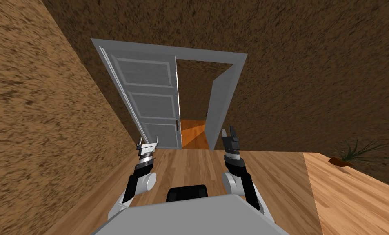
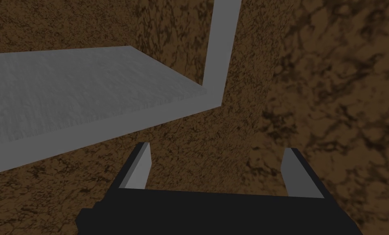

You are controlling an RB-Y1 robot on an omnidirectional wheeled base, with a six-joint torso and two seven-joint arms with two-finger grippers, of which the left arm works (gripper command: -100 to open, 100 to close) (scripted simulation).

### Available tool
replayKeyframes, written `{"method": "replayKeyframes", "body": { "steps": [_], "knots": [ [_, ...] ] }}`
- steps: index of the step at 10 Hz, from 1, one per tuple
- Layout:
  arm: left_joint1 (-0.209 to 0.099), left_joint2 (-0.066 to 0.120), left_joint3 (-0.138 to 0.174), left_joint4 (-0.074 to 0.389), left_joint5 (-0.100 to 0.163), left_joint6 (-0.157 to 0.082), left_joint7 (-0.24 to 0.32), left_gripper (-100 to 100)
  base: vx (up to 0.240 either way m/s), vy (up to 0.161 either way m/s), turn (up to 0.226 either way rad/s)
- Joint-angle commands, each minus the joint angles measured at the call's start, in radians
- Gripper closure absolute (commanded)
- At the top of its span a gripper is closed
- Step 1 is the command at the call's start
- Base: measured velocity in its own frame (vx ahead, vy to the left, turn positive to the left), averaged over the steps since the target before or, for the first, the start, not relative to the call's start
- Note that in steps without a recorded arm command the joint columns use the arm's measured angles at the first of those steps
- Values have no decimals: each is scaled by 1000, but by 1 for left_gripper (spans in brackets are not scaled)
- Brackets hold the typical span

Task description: Push the door open

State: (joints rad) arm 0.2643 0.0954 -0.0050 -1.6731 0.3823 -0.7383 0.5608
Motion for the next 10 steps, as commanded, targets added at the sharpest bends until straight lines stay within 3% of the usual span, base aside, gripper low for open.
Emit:
{"method": "replayKeyframes", "body": {
  "steps": [1,10],
  "knots": [
    [-12,-1,-5,40,15,-9,22,-100,70,59,-163],
    [-72,-12,-29,249,97,-51,142,-100,77,65,-145]
  ]
}}
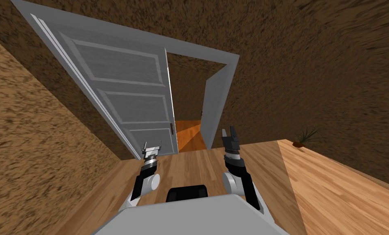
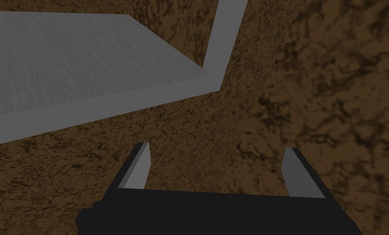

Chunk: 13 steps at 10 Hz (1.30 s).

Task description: Push the door open

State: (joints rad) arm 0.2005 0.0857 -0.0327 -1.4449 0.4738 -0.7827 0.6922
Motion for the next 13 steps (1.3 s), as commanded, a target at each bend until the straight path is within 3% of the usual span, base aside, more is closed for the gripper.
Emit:
{"method": "replayKeyframes", "body": {
  "steps": [1,13],
  "knots": [
    [-15,-4,-4,43,15,-11,23,-100,71,80,-138],
    [-87,-39,-33,295,114,-62,168,-100,66,73,-132]
  ]
}}
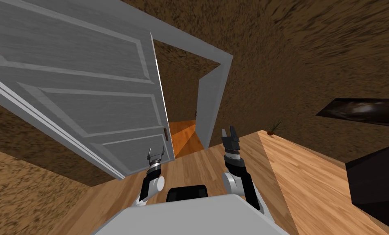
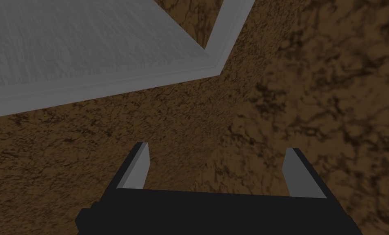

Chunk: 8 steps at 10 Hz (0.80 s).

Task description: Push the door open

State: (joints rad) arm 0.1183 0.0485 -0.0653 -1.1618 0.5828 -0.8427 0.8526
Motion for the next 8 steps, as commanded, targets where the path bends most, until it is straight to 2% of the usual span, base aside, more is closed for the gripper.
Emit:
{"method": "replayKeyframes", "body": {
  "steps": [1,3,4,6,8],
  "knots": [
    [-10,-6,-3,32,13,-5,18,-100,60,85,-124],
    [-25,-18,-9,85,34,-16,49,-100,78,96,-156],
    [-25,-18,-9,85,34,-16,49,-100,53,81,-81],
    [-40,-31,-15,134,54,-26,77,-100,41,69,-121],
    [-48,-39,-19,164,66,-32,94,-100,58,91,-111]
  ]
}}
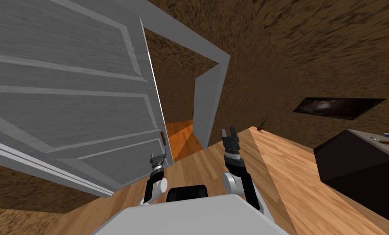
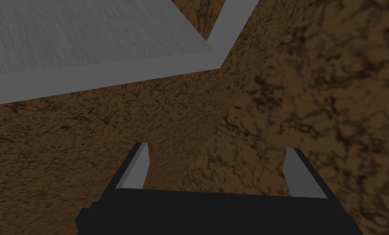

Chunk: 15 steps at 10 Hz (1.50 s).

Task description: Push the door open

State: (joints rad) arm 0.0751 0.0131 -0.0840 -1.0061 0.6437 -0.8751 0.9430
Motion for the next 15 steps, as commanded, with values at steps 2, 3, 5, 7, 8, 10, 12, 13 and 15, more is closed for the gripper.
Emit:
{"method": "replayKeyframes", "body": {
  "steps": [2,3,5,7,8,10,12,13,15],
  "knots": [
    [-20,-21,-6,62,26,-10,34,-100,70,120,-149],
    [-24,-26,-7,74,30,-13,41,-100,77,129,-124],
    [-34,-41,-12,111,45,-20,62,-100,77,125,-116],
    [-45,-59,-16,150,61,-28,85,-100,53,76,-112],
    [-37,-54,-16,133,54,-27,75,-100,27,45,-28],
    [-39,-11,-14,138,58,-27,82,-100,101,56,-19],
    [-40,11,-10,142,60,-27,87,-100,167,68,-24],
    [-40,14,-9,144,62,-28,90,-100,214,69,-20],
    [-42,4,-5,149,64,-28,95,-100,198,89,-22]
  ]
}}
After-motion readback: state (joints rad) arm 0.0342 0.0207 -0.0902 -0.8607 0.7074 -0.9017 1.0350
